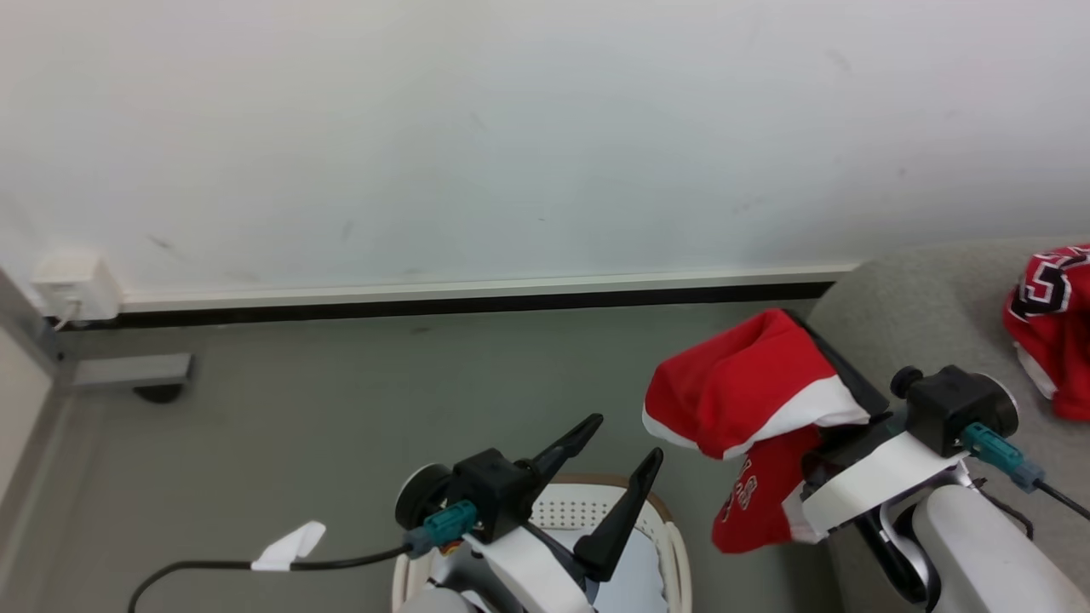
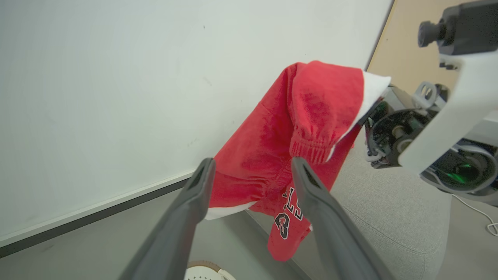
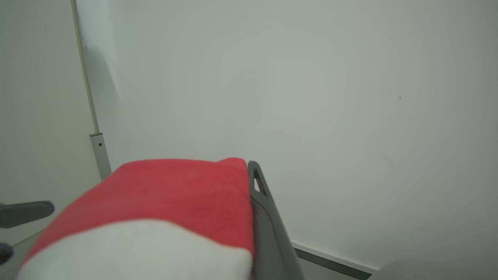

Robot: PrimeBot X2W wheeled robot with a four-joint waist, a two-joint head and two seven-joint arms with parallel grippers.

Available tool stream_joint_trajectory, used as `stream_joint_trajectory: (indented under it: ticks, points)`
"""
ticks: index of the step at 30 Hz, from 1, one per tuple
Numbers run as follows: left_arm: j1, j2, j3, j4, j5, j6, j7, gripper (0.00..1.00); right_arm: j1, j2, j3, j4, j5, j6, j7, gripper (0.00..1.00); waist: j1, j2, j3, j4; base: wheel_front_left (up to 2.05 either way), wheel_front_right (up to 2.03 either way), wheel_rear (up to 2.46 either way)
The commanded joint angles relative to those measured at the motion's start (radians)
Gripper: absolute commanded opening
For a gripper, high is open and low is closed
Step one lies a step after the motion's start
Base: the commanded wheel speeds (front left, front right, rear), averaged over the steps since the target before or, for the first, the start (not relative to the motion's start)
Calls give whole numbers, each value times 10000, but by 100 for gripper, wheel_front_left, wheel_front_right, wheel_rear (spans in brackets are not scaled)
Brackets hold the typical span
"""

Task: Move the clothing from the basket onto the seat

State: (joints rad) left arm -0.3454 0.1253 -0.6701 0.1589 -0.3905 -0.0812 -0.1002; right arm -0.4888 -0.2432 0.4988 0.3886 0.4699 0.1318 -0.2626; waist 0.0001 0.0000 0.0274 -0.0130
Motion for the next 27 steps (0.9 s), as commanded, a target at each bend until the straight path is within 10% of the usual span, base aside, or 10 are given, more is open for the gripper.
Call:
stream_joint_trajectory:
  ticks: [1,16,27]
  points:
    - [4,13,-4,3,71,20,-123,100,34,-85,-144,-160,-104,-21,-31,0,-1,0,154,-426,0,0,0]
    - [-883,-253,-380,85,305,-85,-537,100,-67,-658,-891,-1046,-184,-21,-29,0,-1,0,1415,-2664,0,0,0]
    - [-1982,-202,-594,63,588,-201,-589,100,-1962,-1602,-1629,-1170,60,-21,-20,0,-1,0,3273,-2774,0,0,0]
